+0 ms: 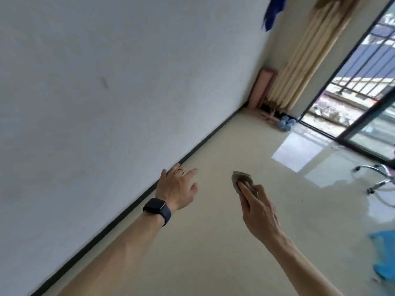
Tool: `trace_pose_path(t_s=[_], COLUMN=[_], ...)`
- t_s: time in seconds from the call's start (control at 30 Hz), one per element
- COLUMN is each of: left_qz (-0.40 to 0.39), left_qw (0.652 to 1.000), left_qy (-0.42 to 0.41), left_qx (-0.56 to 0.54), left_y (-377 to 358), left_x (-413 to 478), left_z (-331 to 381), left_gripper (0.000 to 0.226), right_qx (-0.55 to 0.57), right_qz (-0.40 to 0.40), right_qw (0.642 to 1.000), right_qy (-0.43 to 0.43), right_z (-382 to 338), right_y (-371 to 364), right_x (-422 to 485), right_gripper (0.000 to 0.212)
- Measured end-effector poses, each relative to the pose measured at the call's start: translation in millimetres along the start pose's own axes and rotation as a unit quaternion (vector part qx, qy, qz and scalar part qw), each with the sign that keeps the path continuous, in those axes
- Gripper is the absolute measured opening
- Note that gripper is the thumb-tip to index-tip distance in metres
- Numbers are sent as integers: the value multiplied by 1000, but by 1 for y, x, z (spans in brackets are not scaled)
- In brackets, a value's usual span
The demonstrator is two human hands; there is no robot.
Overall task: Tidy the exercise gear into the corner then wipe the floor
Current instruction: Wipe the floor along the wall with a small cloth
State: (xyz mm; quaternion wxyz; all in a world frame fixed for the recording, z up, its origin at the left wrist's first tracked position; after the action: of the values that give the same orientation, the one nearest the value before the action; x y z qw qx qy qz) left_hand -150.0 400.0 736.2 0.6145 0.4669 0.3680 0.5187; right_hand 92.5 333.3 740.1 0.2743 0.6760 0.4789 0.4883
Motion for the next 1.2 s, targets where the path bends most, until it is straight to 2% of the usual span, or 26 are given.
trace_pose_path(t_s=[0.2,0.3,0.57,0.73,0.9,1.1,1.2], left_qz=[96,93,103,113,132,124,121], left_qw=[972,956,897,871,865,856,847], left_qy=[-216,-278,-430,-477,-482,-498,-513], left_qx=[-3,18,3,-28,-49,-62,-74], left_y=[72,76,62,45,21,-9,-31], left_x=[43,66,109,144,188,243,271], left_z=[110,168,366,497,601,722,784], left_gripper=[69,60,54,54,57,59,58], right_qx=[-51,-71,-137,-161,-174,-164,-178], right_qz=[165,233,301,328,350,354,355], right_qw=[983,965,918,894,878,869,862], right_qy=[-64,-100,-219,-257,-276,-303,-316], right_z=[24,43,154,252,352,468,527], right_y=[107,151,253,314,375,417,430], right_x=[-5,-24,-55,-48,-28,0,18], right_gripper=[35,34,38,41,42,46,40])
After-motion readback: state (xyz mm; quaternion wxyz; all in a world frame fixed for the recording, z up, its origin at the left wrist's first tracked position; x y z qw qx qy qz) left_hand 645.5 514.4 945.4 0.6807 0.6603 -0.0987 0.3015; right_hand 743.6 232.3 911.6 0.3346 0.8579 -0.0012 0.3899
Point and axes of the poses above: each hand's wrist, its own x-axis towards the middle knuckle, its own y-axis out of the back of the hand, z = x × y, the point moved 1 cm from there along x, towards the middle knuckle, and after that the axes turned 8 degrees about z, right-handed, at the moved point
